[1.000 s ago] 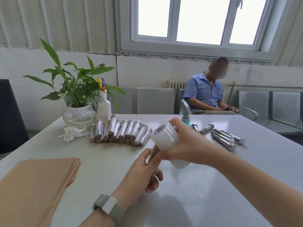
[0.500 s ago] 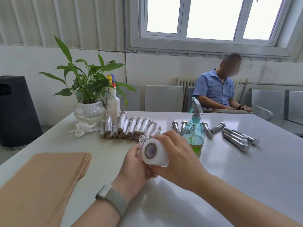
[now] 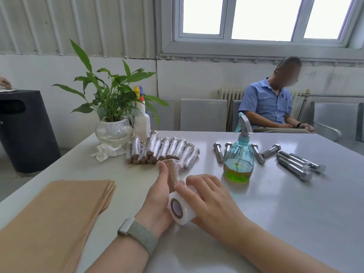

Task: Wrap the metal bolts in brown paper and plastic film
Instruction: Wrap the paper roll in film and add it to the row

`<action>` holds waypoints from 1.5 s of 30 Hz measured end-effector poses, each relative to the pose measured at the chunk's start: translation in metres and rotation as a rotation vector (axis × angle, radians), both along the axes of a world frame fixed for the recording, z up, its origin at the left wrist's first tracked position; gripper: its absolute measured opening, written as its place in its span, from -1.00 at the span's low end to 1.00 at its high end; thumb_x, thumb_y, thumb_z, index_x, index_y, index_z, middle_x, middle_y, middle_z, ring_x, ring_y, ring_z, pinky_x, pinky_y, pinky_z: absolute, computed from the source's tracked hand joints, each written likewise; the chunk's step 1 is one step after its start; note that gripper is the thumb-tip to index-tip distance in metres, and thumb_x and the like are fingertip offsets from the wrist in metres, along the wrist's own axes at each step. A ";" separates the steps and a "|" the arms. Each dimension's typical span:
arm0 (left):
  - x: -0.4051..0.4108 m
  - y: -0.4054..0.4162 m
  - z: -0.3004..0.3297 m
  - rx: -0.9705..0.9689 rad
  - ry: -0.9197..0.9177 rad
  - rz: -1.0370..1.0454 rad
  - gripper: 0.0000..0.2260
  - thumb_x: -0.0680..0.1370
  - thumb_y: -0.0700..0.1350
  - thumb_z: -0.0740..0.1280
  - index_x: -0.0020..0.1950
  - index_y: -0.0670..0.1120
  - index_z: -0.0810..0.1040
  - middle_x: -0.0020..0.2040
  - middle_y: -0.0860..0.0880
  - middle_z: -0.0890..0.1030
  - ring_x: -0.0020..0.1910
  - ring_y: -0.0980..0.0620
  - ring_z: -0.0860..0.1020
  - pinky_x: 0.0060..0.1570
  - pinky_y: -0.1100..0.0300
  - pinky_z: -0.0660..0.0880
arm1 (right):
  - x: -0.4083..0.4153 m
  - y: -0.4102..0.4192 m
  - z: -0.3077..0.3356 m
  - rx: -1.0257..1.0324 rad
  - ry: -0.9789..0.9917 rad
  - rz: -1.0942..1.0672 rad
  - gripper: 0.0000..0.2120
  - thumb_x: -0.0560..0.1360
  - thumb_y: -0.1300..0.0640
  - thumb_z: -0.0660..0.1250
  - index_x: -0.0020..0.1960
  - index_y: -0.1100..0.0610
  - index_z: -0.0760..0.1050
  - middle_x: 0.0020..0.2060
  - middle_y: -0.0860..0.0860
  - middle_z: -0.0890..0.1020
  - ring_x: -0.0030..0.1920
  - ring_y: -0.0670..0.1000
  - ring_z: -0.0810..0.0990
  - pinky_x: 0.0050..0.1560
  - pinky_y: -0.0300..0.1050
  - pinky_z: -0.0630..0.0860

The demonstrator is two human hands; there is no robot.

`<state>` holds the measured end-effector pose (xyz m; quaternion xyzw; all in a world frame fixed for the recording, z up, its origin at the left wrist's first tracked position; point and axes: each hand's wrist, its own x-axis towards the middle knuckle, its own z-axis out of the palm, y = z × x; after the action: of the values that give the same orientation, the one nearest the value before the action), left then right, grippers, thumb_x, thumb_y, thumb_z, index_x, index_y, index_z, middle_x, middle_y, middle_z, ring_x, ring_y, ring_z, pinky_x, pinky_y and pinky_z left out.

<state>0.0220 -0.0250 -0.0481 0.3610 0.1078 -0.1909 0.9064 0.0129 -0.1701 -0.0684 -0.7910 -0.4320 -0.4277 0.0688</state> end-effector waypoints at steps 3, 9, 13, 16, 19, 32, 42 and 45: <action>0.000 0.004 -0.002 0.002 0.044 0.005 -0.28 0.37 0.55 0.11 0.05 -0.10 0.44 0.05 -0.21 0.46 0.09 -0.18 0.52 0.16 -0.04 0.49 | -0.001 0.002 -0.003 0.010 -0.094 -0.007 -0.71 0.57 0.25 0.21 0.28 0.13 0.37 0.13 0.12 0.40 0.02 0.17 0.51 0.11 0.02 0.42; 0.002 0.003 0.004 -0.077 0.005 0.060 -0.11 0.45 0.49 0.09 0.38 -0.24 0.48 0.35 -0.29 0.49 0.32 -0.30 0.49 0.37 -0.17 0.35 | 0.002 -0.002 0.002 0.057 -0.184 -0.019 -0.68 0.53 0.33 0.23 0.26 0.13 0.38 0.10 0.15 0.42 0.02 0.20 0.53 0.17 0.06 0.41; 0.000 0.005 0.008 -0.184 -0.097 0.086 -0.28 0.57 0.37 0.00 0.14 -0.21 0.64 0.21 -0.24 0.61 0.21 -0.25 0.58 0.27 -0.19 0.43 | 0.003 -0.005 0.007 0.134 -0.201 0.005 -0.60 0.46 0.32 0.37 0.26 0.15 0.37 0.09 0.15 0.42 0.04 0.19 0.51 0.17 0.05 0.40; -0.001 0.006 0.011 -0.271 -0.155 0.072 -0.41 0.62 0.30 -0.03 0.22 -0.13 0.51 0.23 -0.26 0.60 0.27 -0.26 0.53 0.37 -0.23 0.32 | 0.003 -0.005 0.012 0.223 -0.201 0.016 -0.50 0.39 0.29 0.50 0.24 0.14 0.37 0.11 0.14 0.42 0.04 0.16 0.49 0.14 0.04 0.42; -0.001 0.008 0.011 -0.308 -0.198 0.029 -0.44 0.65 0.25 -0.05 0.35 -0.12 0.43 0.25 -0.28 0.58 0.26 -0.27 0.54 0.34 -0.22 0.33 | 0.000 -0.005 0.014 0.294 -0.176 0.035 -0.52 0.40 0.24 0.50 0.24 0.13 0.38 0.12 0.11 0.43 0.04 0.11 0.47 0.11 0.00 0.43; -0.006 0.013 0.015 -0.393 -0.240 0.029 -0.53 0.66 0.13 0.09 0.29 -0.20 0.54 -0.05 -0.09 0.54 -0.08 -0.03 0.59 0.24 0.11 0.39 | -0.012 0.003 0.014 0.461 0.055 0.077 -0.48 0.40 0.13 0.51 0.26 0.13 0.35 0.08 0.14 0.50 0.03 0.12 0.54 -0.07 0.10 0.54; -0.002 0.010 0.015 -0.293 -0.286 0.142 -0.55 0.65 0.09 0.11 0.26 -0.21 0.57 -0.18 -0.03 0.49 -0.16 0.04 0.48 0.12 0.15 0.38 | -0.013 0.008 0.016 0.685 0.221 0.161 -0.27 0.20 0.11 0.69 0.23 0.06 0.35 0.07 -0.01 0.46 0.10 -0.12 0.49 0.10 -0.25 0.46; 0.000 0.007 0.014 -0.206 -0.284 0.203 -0.63 0.61 0.08 0.18 0.18 -0.15 0.59 -0.01 -0.07 0.58 0.05 -0.05 0.57 0.03 0.05 0.49 | -0.014 0.009 0.020 0.856 0.381 0.130 -0.25 0.16 -0.05 0.65 0.19 -0.21 0.29 0.08 -0.14 0.46 0.09 -0.26 0.46 0.09 -0.45 0.34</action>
<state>0.0220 -0.0182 -0.0343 0.2770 -0.0052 -0.0556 0.9592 -0.0012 -0.1608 -0.0482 -0.7274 -0.2453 -0.4092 0.4933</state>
